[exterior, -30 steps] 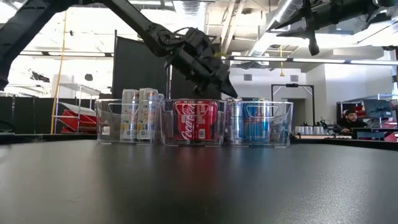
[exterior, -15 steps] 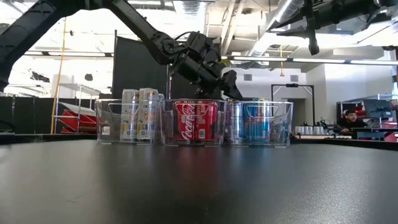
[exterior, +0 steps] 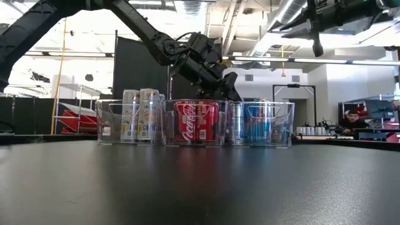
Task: Sort soda cans
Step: Adjust the blue soda can
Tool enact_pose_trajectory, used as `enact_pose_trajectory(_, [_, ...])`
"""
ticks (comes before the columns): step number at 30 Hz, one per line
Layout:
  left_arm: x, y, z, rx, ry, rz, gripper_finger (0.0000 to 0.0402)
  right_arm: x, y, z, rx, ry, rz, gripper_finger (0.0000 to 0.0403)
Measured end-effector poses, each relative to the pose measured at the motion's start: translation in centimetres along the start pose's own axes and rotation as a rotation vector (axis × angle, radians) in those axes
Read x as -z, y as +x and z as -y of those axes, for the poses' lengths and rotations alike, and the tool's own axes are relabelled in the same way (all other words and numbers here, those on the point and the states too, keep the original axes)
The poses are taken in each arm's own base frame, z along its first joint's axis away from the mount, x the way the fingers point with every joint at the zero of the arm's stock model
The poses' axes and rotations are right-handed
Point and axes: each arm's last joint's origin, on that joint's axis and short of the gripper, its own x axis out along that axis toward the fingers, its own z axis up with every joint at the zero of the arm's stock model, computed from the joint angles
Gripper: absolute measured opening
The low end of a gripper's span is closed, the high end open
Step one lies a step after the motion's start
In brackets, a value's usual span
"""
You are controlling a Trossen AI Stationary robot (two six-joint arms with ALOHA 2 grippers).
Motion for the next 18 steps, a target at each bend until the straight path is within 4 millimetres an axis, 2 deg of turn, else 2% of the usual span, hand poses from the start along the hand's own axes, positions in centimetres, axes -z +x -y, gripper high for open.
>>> enact_pose_trajectory(8, [-0.08,0.00,0.16,0.047,0.008,0.008,0.0256,-0.49,-0.30,0.45,0.000,0.004,0.002,0.0108])
enact_pose_trajectory(18, [-0.85,-0.04,0.21,0.057,-0.089,0.086,0.0245,-0.81,-0.51,0.75,0.002,0.011,0.007,0.0107])
